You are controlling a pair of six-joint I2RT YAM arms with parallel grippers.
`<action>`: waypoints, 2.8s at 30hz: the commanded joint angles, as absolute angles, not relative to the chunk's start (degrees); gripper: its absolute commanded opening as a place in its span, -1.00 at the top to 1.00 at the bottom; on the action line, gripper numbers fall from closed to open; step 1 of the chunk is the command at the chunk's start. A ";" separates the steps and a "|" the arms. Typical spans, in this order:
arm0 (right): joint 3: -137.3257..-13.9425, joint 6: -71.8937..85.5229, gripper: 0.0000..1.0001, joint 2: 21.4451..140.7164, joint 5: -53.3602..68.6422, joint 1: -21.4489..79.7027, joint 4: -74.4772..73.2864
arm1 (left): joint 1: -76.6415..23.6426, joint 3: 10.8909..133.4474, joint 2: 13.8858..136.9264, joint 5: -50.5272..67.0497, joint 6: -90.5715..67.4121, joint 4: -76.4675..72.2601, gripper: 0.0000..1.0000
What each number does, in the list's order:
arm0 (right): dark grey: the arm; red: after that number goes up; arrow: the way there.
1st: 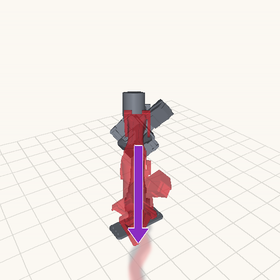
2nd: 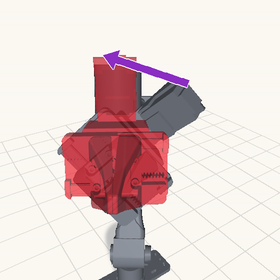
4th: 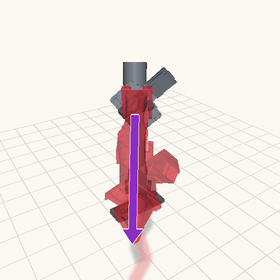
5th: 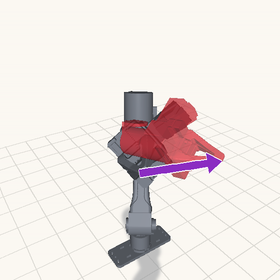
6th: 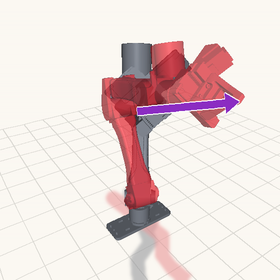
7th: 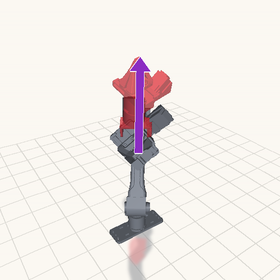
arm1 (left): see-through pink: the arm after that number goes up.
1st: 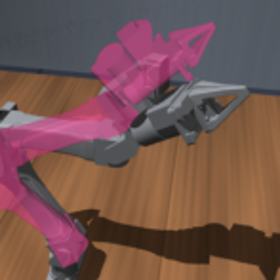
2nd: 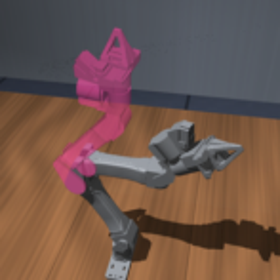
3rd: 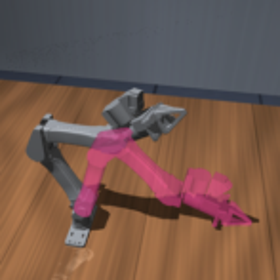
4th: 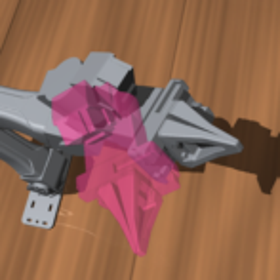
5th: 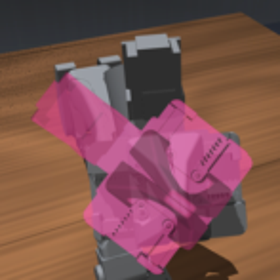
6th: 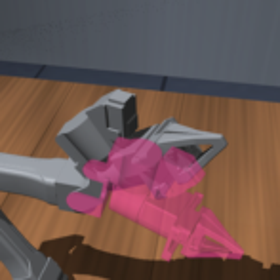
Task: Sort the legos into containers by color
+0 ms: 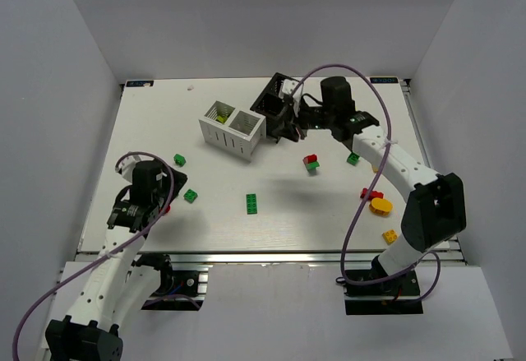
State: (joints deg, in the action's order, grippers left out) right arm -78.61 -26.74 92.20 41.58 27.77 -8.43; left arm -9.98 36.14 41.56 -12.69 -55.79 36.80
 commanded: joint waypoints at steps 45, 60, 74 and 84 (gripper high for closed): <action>-64.25 -15.82 -0.05 91.41 33.92 16.17 -5.45 | 17.84 47.72 84.19 2.81 -79.89 47.99 -0.96; -63.28 -15.38 -0.05 91.14 34.36 15.91 -5.01 | 17.93 48.08 85.34 0.79 -78.22 50.71 -0.96; -63.37 -15.29 -0.04 91.06 35.07 15.91 -4.83 | 18.02 51.59 84.81 -8.52 -73.83 54.14 -0.96; -62.40 -15.29 -0.05 90.18 35.24 15.82 -4.66 | 19.42 52.03 86.84 -9.23 -72.33 53.35 -0.96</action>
